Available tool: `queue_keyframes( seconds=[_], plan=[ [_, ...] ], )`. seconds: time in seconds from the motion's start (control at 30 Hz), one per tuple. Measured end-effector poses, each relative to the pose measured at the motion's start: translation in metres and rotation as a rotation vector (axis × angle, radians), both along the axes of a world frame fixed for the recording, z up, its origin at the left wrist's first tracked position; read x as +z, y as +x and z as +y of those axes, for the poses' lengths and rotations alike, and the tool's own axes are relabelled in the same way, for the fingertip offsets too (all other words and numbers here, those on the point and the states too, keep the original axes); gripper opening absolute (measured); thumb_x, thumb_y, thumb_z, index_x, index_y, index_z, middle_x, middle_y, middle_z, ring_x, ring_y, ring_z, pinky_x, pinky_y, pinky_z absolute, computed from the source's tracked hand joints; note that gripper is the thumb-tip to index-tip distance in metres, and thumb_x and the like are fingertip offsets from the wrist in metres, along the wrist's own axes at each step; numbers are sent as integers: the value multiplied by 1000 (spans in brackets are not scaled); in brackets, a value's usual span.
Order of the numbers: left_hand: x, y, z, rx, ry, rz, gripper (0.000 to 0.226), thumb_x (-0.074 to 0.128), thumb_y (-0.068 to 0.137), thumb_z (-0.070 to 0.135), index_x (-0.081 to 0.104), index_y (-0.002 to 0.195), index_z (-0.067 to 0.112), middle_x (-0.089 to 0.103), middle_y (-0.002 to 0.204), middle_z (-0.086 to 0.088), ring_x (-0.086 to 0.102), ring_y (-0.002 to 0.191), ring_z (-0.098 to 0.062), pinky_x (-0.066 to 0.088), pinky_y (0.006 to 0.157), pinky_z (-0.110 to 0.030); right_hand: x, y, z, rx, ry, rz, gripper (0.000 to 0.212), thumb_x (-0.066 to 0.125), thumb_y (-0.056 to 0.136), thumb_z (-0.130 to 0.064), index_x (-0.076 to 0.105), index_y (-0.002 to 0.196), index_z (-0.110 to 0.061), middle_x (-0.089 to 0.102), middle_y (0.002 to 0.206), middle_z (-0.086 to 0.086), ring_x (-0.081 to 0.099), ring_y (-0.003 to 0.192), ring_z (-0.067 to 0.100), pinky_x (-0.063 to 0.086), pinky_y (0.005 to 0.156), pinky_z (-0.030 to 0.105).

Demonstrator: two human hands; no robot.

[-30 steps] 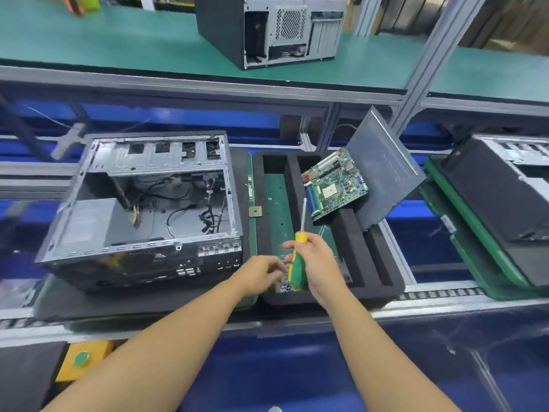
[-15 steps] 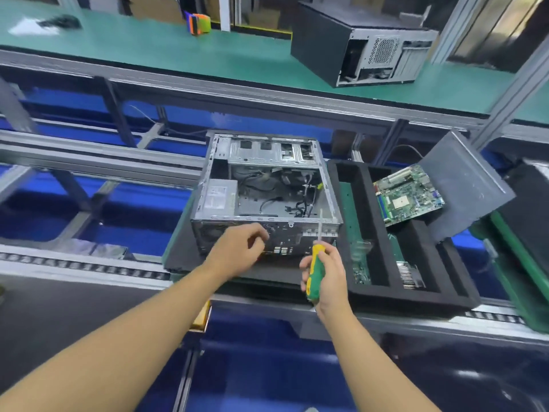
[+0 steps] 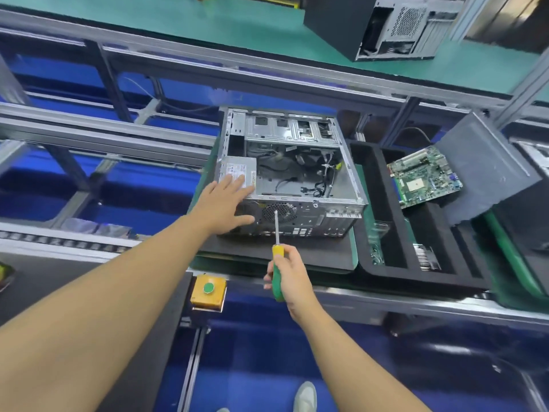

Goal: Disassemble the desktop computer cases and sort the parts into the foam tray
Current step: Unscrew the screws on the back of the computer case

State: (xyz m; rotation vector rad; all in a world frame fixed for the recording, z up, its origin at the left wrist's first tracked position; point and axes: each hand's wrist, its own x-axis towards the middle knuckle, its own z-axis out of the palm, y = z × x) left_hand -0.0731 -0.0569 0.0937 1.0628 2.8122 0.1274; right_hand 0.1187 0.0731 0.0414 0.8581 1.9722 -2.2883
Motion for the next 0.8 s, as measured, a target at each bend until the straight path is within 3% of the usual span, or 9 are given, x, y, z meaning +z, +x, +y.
queue_keyframes(
  seconds=[0.17, 0.3, 0.37, 0.63, 0.8],
  plan=[
    [-16, 1, -2, -11, 52, 81, 58, 39, 107, 34, 12, 158, 38, 4, 168, 4, 3, 154, -20, 4, 122, -45, -21, -8, -20, 36, 14, -219, 18, 42, 105, -35, 54, 104, -22, 54, 74, 0, 47, 48, 13, 42, 45, 26],
    [-10, -9, -5, -26, 46, 121, 57, 42, 105, 39, 16, 156, 40, 12, 167, 7, 16, 151, -18, 16, 117, -41, -42, -14, -38, 12, 43, -290, 24, 40, 105, -32, 54, 94, -16, 53, 72, 0, 44, 46, 13, 37, 42, 24],
    [-8, -9, -1, 12, 23, 80, 63, 45, 103, 41, 12, 157, 40, 10, 166, 6, 14, 150, -19, 16, 117, -42, -50, -20, -43, -20, 92, -317, 25, 38, 105, -32, 53, 92, -17, 52, 74, 1, 44, 49, 14, 36, 41, 23],
    [-10, -12, 3, 2, -34, 26, 70, 44, 105, 33, -1, 158, 38, -9, 168, 7, -6, 154, -17, 0, 122, -47, -73, -38, -49, -54, 190, -322, 24, 37, 104, -37, 55, 100, -22, 57, 78, 1, 47, 62, 18, 39, 46, 26],
    [-8, -13, 3, -4, -2, -45, 71, 45, 105, 28, -1, 159, 37, -12, 168, 7, -9, 154, -19, 13, 123, -52, -80, -42, -51, -51, 226, -330, 27, 36, 104, -40, 56, 107, -22, 60, 85, 3, 51, 69, 20, 44, 58, 33]
  ],
)
